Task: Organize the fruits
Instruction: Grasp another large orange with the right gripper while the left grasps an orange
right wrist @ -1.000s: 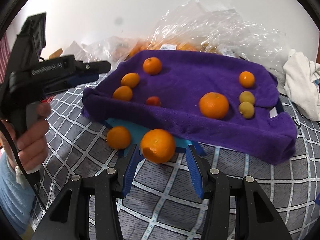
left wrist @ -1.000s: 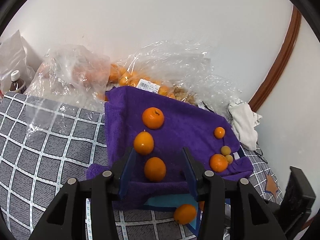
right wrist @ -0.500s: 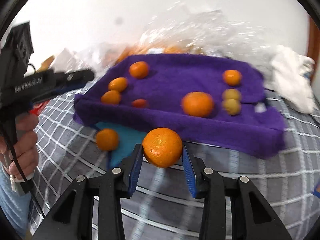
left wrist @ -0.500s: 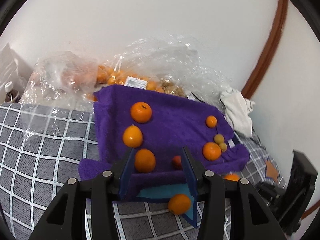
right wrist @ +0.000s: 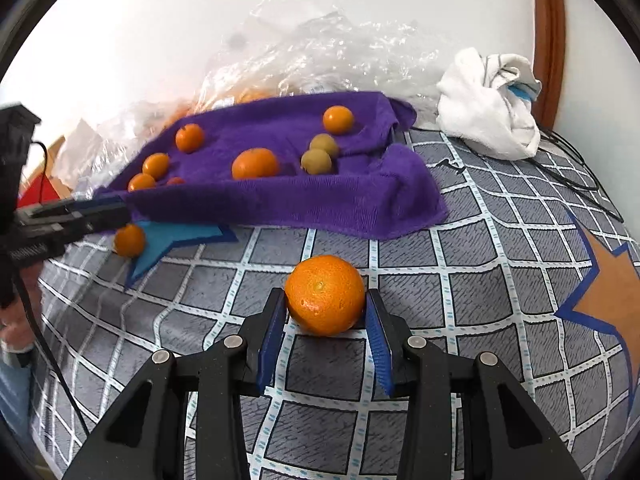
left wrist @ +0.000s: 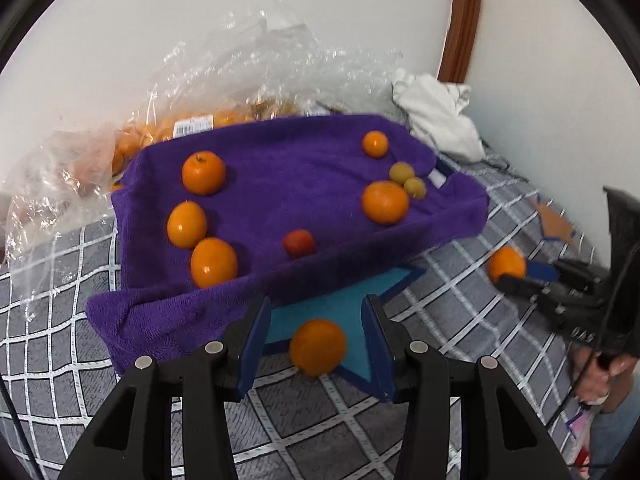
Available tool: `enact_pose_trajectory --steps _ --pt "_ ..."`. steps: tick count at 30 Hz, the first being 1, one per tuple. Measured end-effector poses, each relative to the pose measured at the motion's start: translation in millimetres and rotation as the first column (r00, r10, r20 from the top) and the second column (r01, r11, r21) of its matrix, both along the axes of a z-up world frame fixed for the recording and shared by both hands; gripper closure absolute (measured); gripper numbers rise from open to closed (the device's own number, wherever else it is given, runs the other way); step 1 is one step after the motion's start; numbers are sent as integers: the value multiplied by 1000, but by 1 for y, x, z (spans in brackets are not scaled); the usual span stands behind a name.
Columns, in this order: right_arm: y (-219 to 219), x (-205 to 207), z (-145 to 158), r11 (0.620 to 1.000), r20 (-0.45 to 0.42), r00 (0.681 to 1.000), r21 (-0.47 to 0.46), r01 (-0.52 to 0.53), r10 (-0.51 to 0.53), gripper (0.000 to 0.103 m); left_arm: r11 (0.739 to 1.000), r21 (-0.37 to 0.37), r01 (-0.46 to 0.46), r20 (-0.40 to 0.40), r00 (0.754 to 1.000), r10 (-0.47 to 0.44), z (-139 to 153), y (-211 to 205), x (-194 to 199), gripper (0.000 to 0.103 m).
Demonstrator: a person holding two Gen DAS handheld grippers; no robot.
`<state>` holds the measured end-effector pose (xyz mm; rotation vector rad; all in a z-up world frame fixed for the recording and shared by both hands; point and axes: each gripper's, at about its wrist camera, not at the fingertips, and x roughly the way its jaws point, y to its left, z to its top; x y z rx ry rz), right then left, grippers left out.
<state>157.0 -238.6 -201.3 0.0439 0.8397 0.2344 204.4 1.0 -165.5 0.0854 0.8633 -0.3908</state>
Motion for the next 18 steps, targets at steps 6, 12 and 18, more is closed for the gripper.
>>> enact_pose_trajectory --steps 6,12,18 --pt "-3 -1 -2 1000 -8 1000 25 1 -1 63 999 41 16 -76 997 -12 -14 -2 5 69" --pt "1 0 -3 1000 -13 1000 0 4 -4 63 997 75 20 -55 998 -16 -14 -6 1 72" --pt "3 -1 -2 1000 -11 1000 -8 9 -9 63 1000 -28 -13 -6 1000 13 1 7 0 72"
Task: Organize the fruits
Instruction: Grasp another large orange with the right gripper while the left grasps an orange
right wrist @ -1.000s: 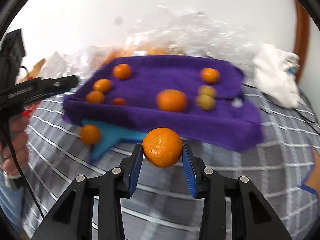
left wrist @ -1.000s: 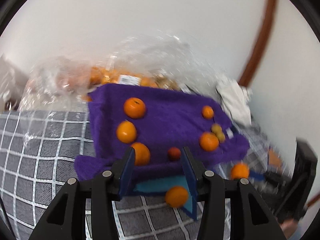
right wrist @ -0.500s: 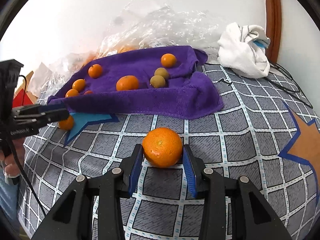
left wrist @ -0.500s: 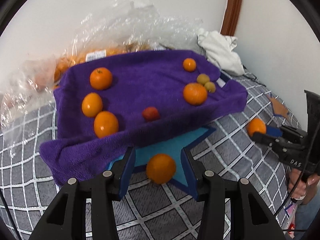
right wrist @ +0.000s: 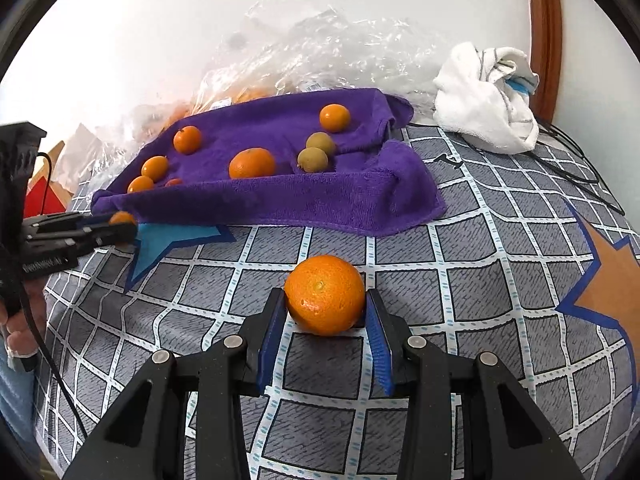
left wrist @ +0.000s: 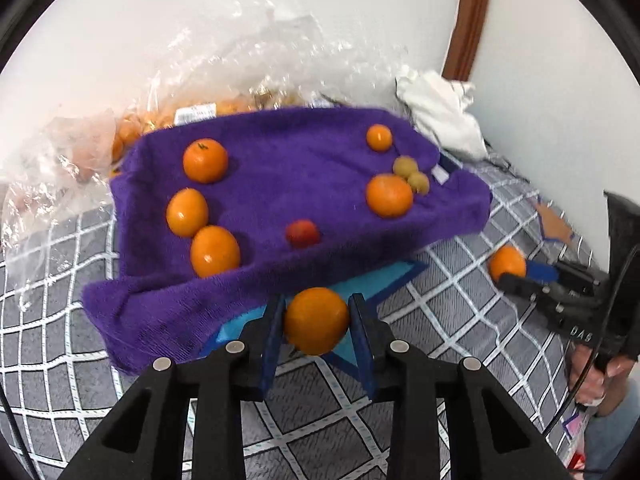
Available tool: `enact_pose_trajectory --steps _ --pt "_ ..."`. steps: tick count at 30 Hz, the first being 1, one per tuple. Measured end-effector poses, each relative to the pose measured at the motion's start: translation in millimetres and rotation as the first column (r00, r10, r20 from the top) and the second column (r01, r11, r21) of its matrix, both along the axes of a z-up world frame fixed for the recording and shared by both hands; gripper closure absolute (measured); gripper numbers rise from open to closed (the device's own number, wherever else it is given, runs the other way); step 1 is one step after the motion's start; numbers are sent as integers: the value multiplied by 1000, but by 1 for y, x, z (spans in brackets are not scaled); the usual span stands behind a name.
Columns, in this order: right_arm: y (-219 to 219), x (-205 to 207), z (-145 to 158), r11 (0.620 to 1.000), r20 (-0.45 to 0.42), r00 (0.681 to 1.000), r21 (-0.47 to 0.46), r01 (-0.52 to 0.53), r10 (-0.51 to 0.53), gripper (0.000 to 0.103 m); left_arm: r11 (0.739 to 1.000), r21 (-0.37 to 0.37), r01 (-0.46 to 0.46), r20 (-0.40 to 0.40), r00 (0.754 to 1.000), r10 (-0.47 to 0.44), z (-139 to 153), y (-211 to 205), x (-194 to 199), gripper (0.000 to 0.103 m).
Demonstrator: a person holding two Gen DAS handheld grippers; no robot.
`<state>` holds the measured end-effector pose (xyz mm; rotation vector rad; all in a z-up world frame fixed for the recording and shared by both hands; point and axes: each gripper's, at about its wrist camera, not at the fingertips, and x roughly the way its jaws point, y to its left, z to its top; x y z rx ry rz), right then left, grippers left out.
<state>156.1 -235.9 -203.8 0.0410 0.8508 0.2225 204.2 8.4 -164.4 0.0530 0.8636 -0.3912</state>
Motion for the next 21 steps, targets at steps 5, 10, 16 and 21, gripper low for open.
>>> enact_pose_trajectory --steps 5,10,16,21 --pt "1 -2 2 1000 12 1000 -23 18 -17 63 997 -74 -16 56 998 20 13 13 -2 72" --pt "1 -9 4 999 -23 999 36 40 -40 63 990 -141 -32 96 994 46 24 24 -3 72" --pt "8 -11 27 998 -7 999 46 37 -37 63 977 -209 -45 127 989 73 31 38 -3 72" --pt "17 2 54 1000 30 999 23 14 -14 63 969 -235 -79 124 986 111 28 50 2 72"
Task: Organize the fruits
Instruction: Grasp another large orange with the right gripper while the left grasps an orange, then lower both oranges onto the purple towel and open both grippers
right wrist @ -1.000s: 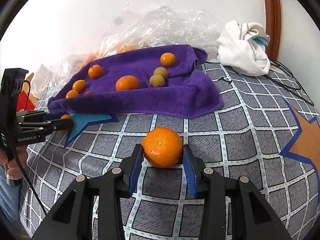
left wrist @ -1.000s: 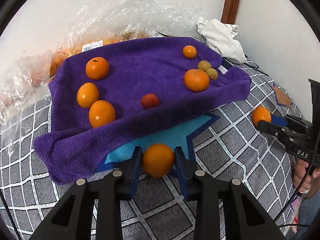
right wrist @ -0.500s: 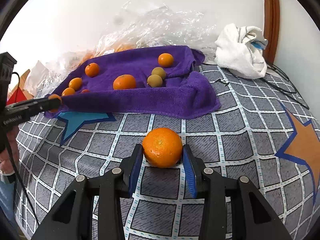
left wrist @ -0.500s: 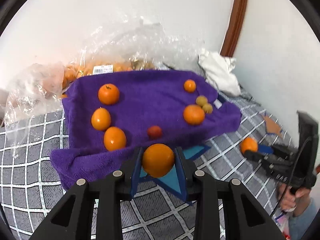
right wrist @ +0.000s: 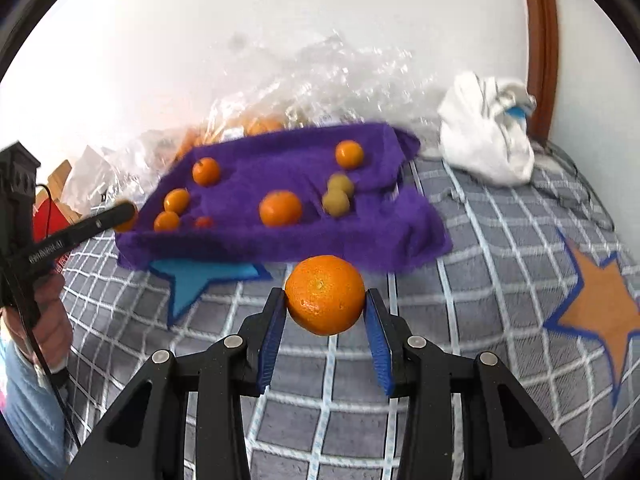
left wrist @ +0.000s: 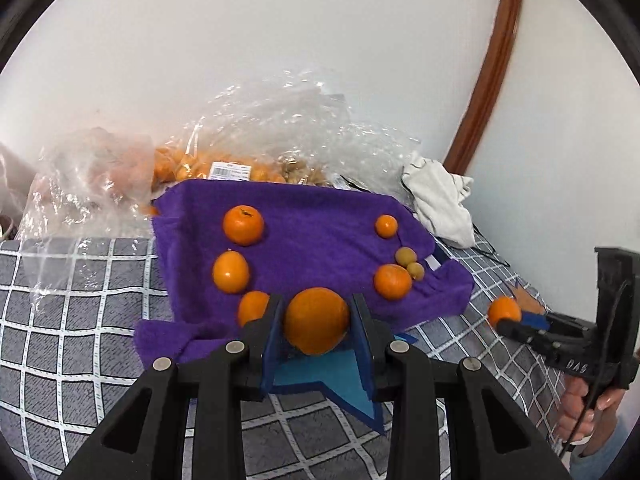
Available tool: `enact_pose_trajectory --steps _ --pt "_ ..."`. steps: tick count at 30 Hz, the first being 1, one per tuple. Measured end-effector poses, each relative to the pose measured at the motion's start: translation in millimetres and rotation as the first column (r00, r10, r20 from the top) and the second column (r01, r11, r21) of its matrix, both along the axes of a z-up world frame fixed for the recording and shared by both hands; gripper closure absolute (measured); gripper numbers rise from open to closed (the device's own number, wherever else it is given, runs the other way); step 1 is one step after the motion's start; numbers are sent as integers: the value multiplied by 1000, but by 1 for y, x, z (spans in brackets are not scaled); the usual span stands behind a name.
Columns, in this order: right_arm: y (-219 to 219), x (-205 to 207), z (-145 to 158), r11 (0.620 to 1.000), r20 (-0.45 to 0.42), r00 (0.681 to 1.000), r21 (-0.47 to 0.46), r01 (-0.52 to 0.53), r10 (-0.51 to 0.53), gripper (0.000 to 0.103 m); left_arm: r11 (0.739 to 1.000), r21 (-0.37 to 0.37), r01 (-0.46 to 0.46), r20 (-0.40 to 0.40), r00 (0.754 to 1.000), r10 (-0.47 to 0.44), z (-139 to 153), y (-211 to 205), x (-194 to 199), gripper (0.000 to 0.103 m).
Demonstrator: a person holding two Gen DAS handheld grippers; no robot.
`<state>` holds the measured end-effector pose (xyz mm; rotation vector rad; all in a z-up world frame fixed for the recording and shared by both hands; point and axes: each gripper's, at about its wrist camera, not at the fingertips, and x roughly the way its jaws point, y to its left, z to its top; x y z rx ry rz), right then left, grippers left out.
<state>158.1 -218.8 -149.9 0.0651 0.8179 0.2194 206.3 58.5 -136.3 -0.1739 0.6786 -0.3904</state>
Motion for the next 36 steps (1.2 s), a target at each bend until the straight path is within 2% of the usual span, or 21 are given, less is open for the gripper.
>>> enact_pose_trajectory --steps 5,8,10,13,16,21,25,30,36 --pt "6 22 15 1000 19 1000 -27 -12 12 63 996 30 -81 23 996 81 1 12 4 72" --pt "5 38 19 999 26 999 -38 -19 20 63 993 32 -111 3 994 111 5 17 10 72" --pt "3 49 20 999 21 1000 -44 -22 23 63 993 28 -111 -9 994 111 13 21 13 72" --pt "2 72 20 998 13 1000 -58 -28 29 63 990 64 -124 10 992 124 28 25 16 72" --pt "2 93 20 997 23 999 -66 -28 29 63 989 48 -142 -6 990 143 40 33 28 72" --pt "2 129 13 997 9 1000 -75 -11 12 63 984 55 -168 -27 985 170 45 33 51 72" --pt "0 152 1 995 3 1000 -100 11 -10 63 985 81 -152 -62 986 157 35 17 75 72" --pt "-5 170 -10 997 -31 999 -79 17 -19 63 985 123 -123 -123 983 138 10 -9 99 72" --pt "-7 180 -23 996 -57 998 -88 21 -26 63 963 235 -129 -165 971 170 -15 -32 121 72"
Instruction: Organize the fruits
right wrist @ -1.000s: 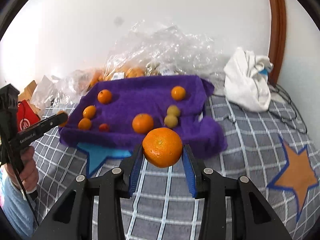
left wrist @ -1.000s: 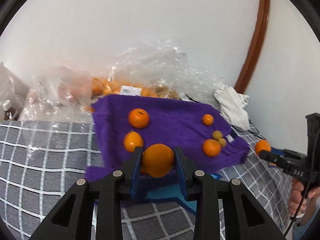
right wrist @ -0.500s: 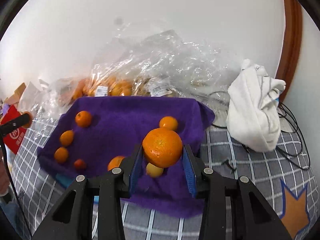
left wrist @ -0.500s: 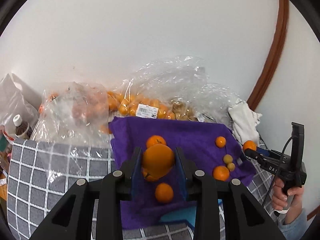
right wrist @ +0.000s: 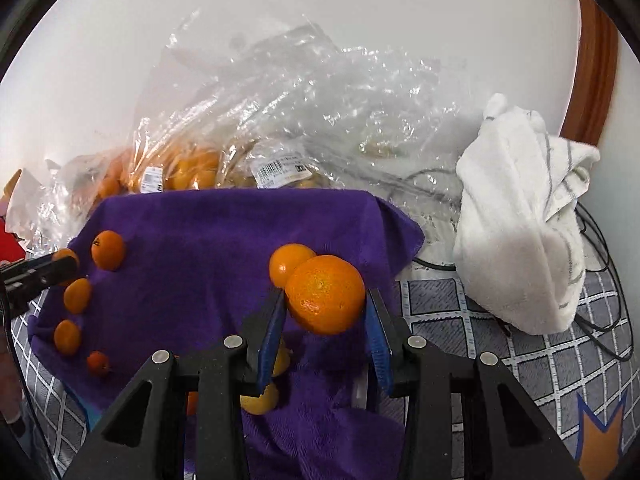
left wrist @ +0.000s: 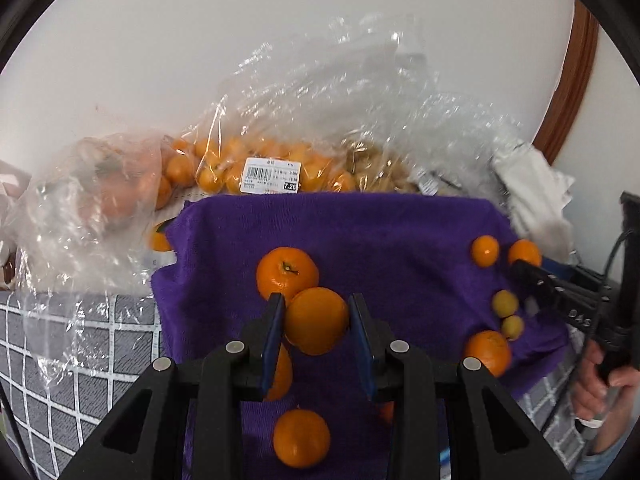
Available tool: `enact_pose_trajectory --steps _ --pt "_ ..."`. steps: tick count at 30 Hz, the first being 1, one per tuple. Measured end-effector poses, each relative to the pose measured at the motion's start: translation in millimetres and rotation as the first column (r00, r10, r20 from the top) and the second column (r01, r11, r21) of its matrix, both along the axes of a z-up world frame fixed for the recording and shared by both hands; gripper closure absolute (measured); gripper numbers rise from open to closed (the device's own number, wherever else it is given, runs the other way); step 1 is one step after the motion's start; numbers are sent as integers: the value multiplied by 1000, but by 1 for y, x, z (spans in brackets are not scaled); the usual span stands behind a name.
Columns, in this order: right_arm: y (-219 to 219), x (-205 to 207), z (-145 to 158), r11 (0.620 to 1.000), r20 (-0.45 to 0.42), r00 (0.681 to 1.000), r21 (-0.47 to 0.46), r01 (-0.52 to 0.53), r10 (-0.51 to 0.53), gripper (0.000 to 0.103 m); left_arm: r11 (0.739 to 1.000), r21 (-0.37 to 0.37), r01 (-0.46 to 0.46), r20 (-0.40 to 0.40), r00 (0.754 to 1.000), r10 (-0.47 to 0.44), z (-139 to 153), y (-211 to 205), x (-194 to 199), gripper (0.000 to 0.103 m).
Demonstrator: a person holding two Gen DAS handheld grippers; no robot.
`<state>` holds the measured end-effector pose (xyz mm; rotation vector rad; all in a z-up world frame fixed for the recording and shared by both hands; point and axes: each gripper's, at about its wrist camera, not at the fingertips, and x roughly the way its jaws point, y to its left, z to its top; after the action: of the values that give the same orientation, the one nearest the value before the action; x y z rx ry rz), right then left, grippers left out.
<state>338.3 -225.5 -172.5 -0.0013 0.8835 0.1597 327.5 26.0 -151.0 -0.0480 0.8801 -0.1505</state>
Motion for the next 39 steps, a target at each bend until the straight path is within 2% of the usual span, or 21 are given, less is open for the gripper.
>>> enact_pose_trajectory --steps 11,18,21,25,30,36,39 --pt "11 -1 -14 998 -11 1000 -52 -24 23 63 1000 7 20 -74 997 -19 -23 -8 8 72" --pt "7 -7 -6 999 -2 1000 -32 -16 16 57 999 35 38 -86 996 -35 -23 -14 6 72" --pt "5 -15 9 999 13 1000 -31 10 -10 48 999 33 27 -90 996 -24 -15 -13 2 71" --pt "3 -43 39 999 67 997 -30 30 -28 36 1000 14 19 -50 999 -19 7 -9 -18 61" --pt "7 -87 77 997 106 994 -52 48 -42 29 1000 -10 24 -4 1000 -24 36 -4 -56 56" --pt "17 -154 119 997 150 988 -52 49 -41 29 999 -31 12 53 999 -10 67 3 -118 55" --pt "20 -183 133 999 143 989 -16 39 -37 29 999 -40 -1 74 997 4 79 7 -145 53"
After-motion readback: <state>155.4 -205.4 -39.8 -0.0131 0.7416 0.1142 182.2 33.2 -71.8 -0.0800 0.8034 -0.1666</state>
